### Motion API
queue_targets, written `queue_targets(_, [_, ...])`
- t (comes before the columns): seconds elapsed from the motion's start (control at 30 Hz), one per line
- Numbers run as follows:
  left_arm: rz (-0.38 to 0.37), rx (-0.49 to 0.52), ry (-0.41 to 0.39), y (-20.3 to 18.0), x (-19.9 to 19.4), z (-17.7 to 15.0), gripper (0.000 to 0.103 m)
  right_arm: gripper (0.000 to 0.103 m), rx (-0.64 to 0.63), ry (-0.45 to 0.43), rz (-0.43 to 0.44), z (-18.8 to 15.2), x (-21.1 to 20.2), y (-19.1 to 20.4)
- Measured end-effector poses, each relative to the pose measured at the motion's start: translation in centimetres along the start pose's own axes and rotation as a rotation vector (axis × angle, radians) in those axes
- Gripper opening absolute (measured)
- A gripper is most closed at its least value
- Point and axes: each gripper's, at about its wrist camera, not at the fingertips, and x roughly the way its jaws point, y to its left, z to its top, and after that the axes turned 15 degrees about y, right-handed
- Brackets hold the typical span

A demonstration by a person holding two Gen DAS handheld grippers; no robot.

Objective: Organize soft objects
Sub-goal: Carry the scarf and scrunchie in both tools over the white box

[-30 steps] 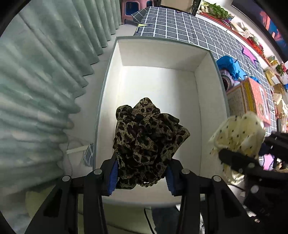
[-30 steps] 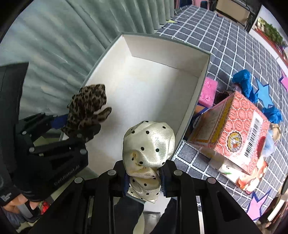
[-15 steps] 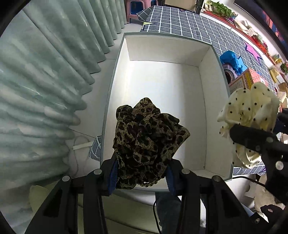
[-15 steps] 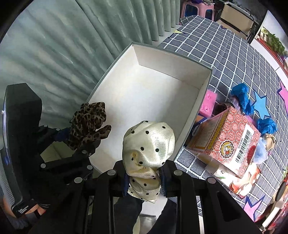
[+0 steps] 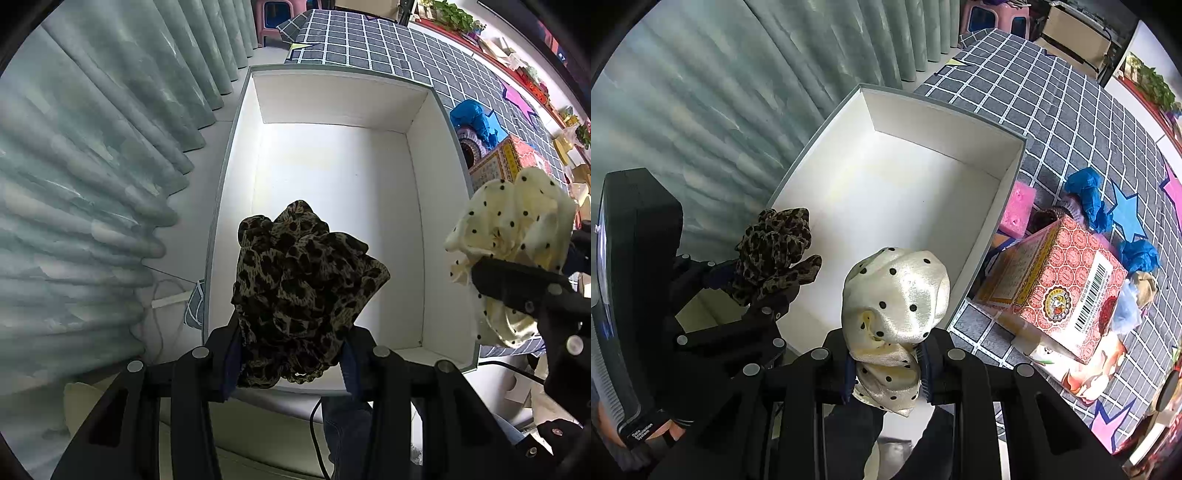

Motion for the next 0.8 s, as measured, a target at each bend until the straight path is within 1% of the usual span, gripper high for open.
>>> queue_targets(0.5, [0.002, 0.005, 0.01, -0.18, 0.27, 0.02, 0.048, 0.028, 0.0, 0.001, 0.005, 0.01, 0.18, -0.12])
queue_targets(0.67, [-0.003, 0.011, 0.001, -0.26, 0.27, 0.17, 0.052, 0.028, -0.008, -0.008, 0.021, -0.05, 0.16, -0.13])
queue_targets(0.7, [-0.012, 0.012, -0.004, -0.3, 0.24, 0.19, 0.055, 0.031, -0.009, -0.012, 0.027, -0.05, 0.1, -0.12])
queue_targets(0.73, [-0.021, 0.014, -0.009, -0.33, 0.16, 0.21, 0.064, 0.052, -0.009, -0.016, 0.034, -0.05, -0.01, -0.11])
queue_targets(0.77, [-0.039, 0.018, -0.015, -0.35, 0.02, 0.27, 0.072, 0.069, -0.009, -0.021, 0.035, -0.05, -0.16, -0.15])
queue_targets(0.8, [-0.049, 0.016, -0.017, -0.33, -0.06, 0.32, 0.09, 0.092, -0.006, -0.031, 0.036, -0.09, -0.43, -0.2])
